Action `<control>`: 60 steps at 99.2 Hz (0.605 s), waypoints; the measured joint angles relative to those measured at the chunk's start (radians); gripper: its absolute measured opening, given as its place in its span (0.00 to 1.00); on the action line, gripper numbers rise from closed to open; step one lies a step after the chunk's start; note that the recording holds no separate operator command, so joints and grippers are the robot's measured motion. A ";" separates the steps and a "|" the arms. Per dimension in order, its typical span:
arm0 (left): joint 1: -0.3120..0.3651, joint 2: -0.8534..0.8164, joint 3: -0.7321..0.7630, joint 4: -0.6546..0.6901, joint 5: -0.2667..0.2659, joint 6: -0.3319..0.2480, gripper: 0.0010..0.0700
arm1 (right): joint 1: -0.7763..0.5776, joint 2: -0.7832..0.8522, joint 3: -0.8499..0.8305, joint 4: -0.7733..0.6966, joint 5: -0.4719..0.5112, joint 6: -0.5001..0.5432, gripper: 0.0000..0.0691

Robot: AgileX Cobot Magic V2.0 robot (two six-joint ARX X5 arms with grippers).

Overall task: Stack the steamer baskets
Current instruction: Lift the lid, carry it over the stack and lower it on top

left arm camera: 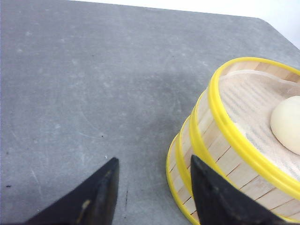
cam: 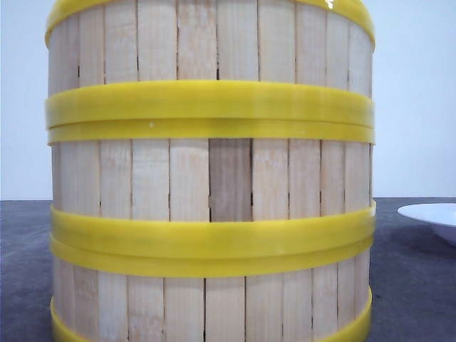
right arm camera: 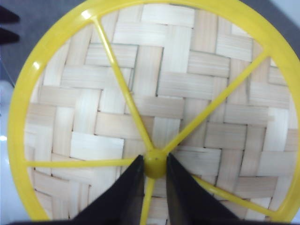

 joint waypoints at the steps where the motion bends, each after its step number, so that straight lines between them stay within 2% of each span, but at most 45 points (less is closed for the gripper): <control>1: 0.000 0.000 0.000 0.000 0.000 0.000 0.40 | 0.000 -0.005 -0.001 0.000 0.000 0.000 0.08; 27: 0.000 0.000 0.000 0.000 0.000 0.000 0.40 | -0.001 -0.103 -0.162 -0.001 0.000 0.018 0.08; 60: 0.000 0.000 0.000 0.000 0.000 -0.001 0.40 | -0.001 -0.082 -0.193 -0.001 0.000 0.029 0.08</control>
